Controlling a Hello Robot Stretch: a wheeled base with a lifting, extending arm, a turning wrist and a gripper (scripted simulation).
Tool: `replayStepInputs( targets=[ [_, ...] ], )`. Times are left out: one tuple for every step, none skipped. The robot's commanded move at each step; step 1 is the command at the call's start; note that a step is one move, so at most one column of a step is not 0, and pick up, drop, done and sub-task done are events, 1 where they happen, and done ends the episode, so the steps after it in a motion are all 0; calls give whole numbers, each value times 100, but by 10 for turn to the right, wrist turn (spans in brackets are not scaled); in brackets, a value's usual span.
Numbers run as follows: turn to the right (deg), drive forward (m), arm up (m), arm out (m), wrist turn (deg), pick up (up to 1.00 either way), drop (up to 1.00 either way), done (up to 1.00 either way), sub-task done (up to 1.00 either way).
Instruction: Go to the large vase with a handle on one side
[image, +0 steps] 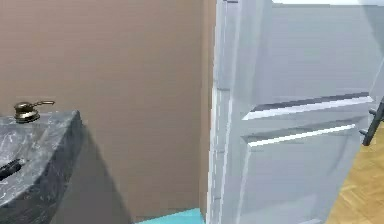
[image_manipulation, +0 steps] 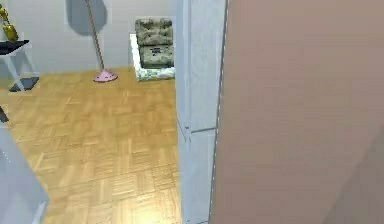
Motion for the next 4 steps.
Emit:
replayStepInputs(
  targets=[
    [450, 0, 0, 0, 0, 0, 0, 0, 0],
    [0, 35, 0, 0, 0, 0, 0, 0, 0],
    [180, 0, 0, 0, 0, 0, 0, 0, 0],
    [0, 100, 0, 0, 0, 0, 0, 0, 0]
  ],
)
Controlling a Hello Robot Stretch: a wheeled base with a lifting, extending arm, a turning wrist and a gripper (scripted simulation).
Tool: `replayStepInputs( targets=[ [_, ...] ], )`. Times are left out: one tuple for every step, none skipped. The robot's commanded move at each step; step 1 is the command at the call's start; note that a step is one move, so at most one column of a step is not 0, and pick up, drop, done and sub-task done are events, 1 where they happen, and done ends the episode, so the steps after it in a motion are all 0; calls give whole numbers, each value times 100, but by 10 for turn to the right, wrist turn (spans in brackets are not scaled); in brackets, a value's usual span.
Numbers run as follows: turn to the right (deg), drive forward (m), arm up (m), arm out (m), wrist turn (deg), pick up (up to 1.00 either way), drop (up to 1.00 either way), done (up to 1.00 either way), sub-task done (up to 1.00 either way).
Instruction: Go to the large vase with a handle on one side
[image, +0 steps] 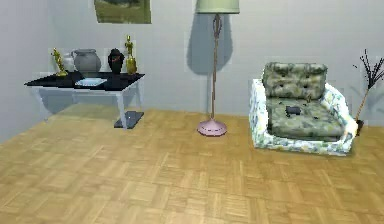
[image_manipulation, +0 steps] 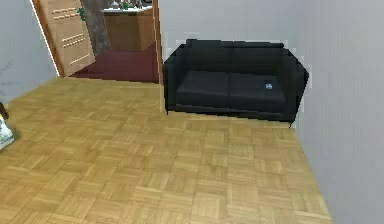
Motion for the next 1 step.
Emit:
replayStepInputs(
  targets=[
    [180, 0, 0, 0, 0, 0, 0, 0, 0]
  ],
)
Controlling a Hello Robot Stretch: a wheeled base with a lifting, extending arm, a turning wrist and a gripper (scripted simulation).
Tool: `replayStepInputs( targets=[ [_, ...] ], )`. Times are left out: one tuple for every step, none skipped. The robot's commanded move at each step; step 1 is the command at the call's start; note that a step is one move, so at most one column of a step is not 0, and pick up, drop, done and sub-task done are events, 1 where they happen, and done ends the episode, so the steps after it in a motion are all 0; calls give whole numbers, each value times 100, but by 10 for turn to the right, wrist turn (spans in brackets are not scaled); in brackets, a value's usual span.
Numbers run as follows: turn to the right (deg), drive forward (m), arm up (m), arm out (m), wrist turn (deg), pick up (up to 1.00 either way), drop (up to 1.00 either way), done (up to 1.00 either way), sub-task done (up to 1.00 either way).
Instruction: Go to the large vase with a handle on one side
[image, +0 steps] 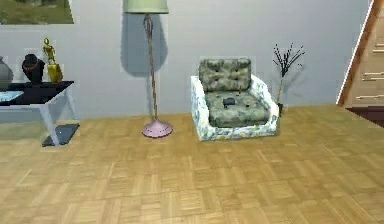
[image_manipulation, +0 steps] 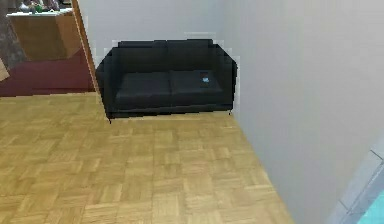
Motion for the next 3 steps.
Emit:
replayStepInputs(
  targets=[
    [0, 10, 0, 0, 0, 0, 0, 0, 0],
    [-330, 0, 0, 0, 0, 0, 0, 0, 0],
    [0, 100, 0, 0, 0, 0, 0, 0, 0]
  ],
)
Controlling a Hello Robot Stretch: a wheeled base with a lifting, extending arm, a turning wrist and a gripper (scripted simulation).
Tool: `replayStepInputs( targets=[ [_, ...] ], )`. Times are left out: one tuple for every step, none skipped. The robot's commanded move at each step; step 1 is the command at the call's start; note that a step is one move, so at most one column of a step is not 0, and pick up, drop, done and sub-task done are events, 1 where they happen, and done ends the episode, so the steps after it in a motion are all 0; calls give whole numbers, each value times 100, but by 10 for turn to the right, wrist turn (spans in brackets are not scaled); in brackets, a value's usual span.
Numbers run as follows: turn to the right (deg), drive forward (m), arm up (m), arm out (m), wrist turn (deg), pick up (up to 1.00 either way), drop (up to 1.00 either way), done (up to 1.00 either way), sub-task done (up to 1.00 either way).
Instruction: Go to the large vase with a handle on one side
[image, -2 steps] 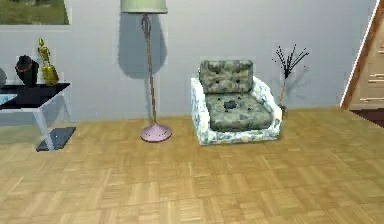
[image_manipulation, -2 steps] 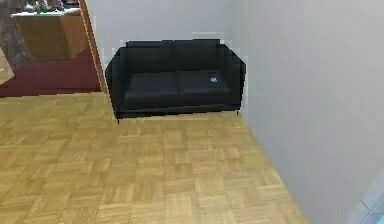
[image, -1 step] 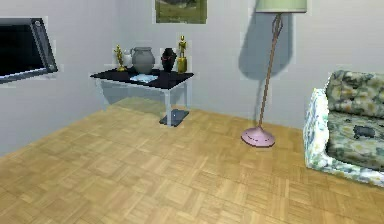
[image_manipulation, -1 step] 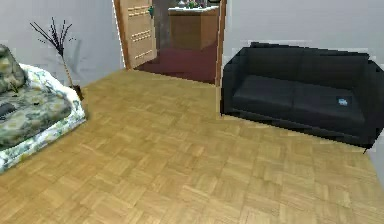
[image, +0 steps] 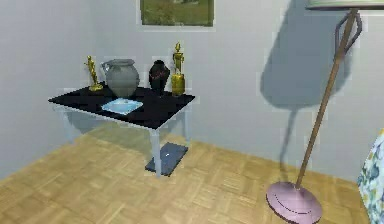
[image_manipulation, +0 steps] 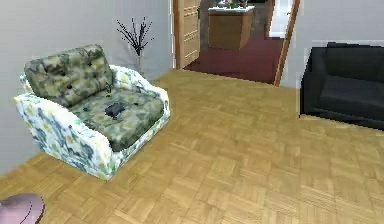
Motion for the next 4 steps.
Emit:
replayStepInputs(
  targets=[
    [0, 100, 0, 0, 0, 0, 0, 0, 0],
    [-90, 0, 0, 0, 0, 0, 0, 0, 0],
    [0, 30, 0, 0, 0, 0, 0, 0, 0],
    [-300, 0, 0, 0, 0, 0, 0, 0, 0]
  ],
)
